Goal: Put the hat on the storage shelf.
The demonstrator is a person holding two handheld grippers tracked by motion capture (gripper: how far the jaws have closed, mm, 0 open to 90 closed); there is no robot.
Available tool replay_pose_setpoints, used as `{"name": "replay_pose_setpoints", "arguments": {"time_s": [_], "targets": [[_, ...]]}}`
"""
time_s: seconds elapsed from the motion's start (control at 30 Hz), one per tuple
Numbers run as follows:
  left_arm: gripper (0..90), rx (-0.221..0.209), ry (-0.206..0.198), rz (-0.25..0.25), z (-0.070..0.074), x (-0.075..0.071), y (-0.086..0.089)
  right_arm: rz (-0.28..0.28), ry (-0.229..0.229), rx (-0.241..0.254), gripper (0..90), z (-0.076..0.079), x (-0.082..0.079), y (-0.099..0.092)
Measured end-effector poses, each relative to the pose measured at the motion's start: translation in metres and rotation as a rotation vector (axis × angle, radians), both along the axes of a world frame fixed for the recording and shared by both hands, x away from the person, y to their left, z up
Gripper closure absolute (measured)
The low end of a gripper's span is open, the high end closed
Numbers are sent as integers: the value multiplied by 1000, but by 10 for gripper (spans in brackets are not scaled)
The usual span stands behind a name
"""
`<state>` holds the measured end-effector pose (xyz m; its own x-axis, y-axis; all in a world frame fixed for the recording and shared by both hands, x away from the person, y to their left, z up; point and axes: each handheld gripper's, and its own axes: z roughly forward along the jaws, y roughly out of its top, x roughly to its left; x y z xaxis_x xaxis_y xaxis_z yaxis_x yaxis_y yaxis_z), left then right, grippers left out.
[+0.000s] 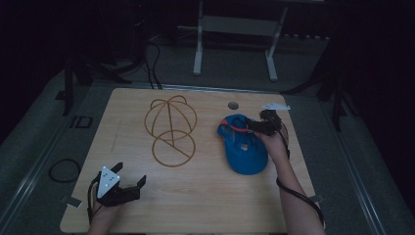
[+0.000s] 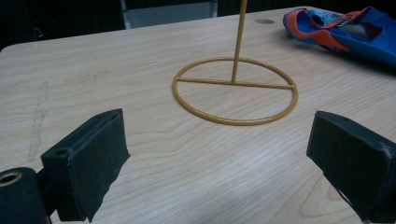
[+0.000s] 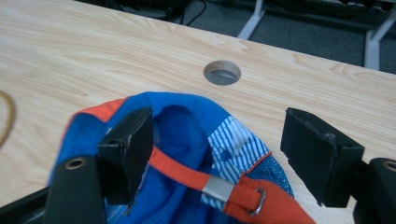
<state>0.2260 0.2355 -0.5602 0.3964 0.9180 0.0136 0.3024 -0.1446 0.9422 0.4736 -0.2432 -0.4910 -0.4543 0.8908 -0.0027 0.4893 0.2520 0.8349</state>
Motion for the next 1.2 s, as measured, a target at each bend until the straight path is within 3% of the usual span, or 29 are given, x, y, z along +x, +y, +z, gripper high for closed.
{"name": "replay_pose_setpoints", "arguments": {"time_s": [0.2, 0.5, 0.6, 0.67, 0.87, 0.97, 1.13, 1.17, 1.2], "targets": [[54, -3, 5, -4, -1, 1, 0, -15, 44, -44, 254, -9, 18, 5], [55, -11, 17, -19, -2, 2, 0, -47, 130, -64, 255, -27, 39, 11], [55, -14, 14, -15, -2, 2, 0, -66, 165, -84, 254, -37, 44, 12], [55, -14, 5, -10, -2, 1, 1, -72, 189, -72, 253, -44, 46, 11], [55, -20, 5, -5, -2, 1, 2, -91, 223, -123, 253, -57, 48, 12], [55, -16, 4, -2, -2, 1, 2, -89, 240, -120, 253, -61, 48, 11], [55, -11, 4, -2, -2, 1, 2, -75, 234, -109, 330, -63, 45, 10], [55, -10, 8, -4, -2, 1, 2, -65, 234, -110, 369, -62, 44, 11], [55, -10, 9, -4, -2, 1, 1, -45, 237, -113, 467, -61, 43, 13]]}}
